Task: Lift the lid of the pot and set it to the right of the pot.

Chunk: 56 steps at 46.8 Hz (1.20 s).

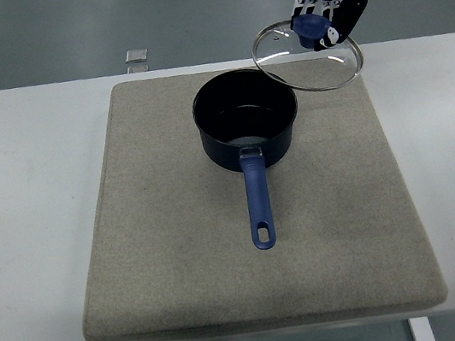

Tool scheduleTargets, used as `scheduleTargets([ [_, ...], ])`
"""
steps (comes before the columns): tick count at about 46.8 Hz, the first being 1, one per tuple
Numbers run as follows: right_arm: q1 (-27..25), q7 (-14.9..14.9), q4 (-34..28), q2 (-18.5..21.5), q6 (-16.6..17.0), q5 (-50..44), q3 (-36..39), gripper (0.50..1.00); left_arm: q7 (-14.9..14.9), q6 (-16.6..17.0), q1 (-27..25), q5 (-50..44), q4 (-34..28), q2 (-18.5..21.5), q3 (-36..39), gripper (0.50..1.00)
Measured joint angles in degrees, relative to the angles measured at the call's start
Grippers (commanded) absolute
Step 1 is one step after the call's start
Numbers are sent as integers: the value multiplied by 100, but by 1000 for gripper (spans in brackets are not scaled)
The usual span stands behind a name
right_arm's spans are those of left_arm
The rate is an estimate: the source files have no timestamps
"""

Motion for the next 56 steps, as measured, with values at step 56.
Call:
scheduleTargets([
  [56, -1430, 57, -3, -26, -1160, -234, -171, 539, -1, 0, 0, 0, -1, 0, 0, 1000],
])
